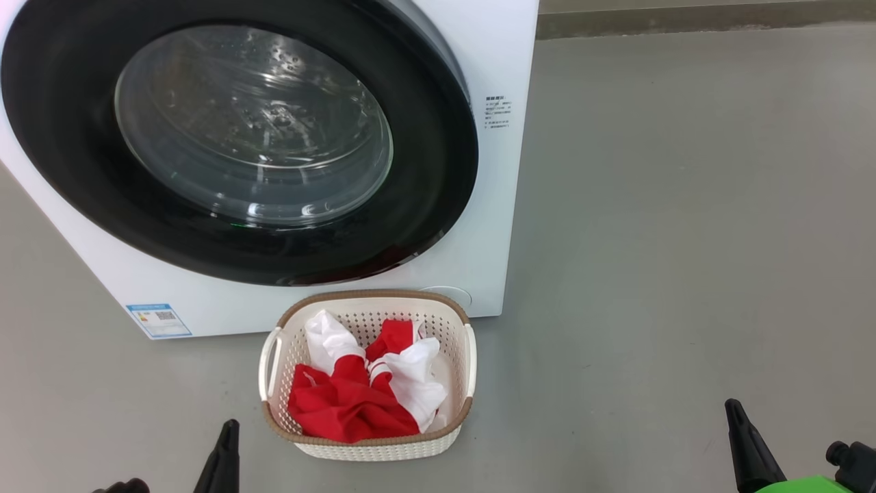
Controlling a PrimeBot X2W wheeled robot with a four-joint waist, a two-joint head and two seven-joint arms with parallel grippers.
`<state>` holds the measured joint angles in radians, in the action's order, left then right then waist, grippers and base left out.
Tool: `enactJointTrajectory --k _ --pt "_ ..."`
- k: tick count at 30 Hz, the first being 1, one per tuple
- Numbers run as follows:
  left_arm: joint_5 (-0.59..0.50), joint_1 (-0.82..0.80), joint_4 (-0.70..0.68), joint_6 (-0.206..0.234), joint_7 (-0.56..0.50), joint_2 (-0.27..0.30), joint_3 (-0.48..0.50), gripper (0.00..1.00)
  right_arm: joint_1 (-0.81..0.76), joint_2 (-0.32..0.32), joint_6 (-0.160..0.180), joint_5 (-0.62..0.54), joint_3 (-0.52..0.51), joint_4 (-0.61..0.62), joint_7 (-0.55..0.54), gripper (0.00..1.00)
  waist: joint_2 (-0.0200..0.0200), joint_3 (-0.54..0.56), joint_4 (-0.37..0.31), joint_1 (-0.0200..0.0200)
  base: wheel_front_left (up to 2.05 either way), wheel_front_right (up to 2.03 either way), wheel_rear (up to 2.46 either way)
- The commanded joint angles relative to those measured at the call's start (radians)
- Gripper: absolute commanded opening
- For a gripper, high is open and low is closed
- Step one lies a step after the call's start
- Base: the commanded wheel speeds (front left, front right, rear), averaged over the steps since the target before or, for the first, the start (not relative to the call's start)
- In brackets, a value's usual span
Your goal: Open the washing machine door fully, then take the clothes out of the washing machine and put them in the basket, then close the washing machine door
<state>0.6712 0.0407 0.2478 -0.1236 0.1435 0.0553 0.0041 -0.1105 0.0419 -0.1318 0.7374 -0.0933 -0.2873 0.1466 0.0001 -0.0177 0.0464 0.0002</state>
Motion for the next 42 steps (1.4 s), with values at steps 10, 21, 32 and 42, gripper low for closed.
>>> enactJointTrajectory --k 10,21,32,42 --pt "0.126 -0.054 -0.017 -0.003 -0.031 0.009 0.03 0.0 0.062 0.01 0.0 0.114 -0.005 0.028 -0.033 0.0 -0.0001 0.002 -0.005 -0.0001 0.0 0.0 0.0" --pt "0.243 -0.068 -0.015 -0.003 -0.062 0.008 0.04 0.0 0.084 0.01 0.001 0.222 -0.007 0.03 -0.066 0.0 -0.0001 0.004 -0.011 -0.0001 0.0 0.0 0.0" --pt "0.349 -0.08 -0.013 -0.004 -0.091 0.007 0.05 0.0 0.105 0.01 0.001 0.32 -0.01 0.032 -0.095 0.0 -0.0001 0.005 -0.017 -0.0001 0.0 0.0 0.0" --pt "0.465 -0.093 -0.011 -0.005 -0.123 0.005 0.06 0.0 0.127 0.009 0.001 0.428 -0.012 0.034 -0.128 0.0 -0.0001 0.007 -0.022 -0.0001 0.0 0.0 0.0"
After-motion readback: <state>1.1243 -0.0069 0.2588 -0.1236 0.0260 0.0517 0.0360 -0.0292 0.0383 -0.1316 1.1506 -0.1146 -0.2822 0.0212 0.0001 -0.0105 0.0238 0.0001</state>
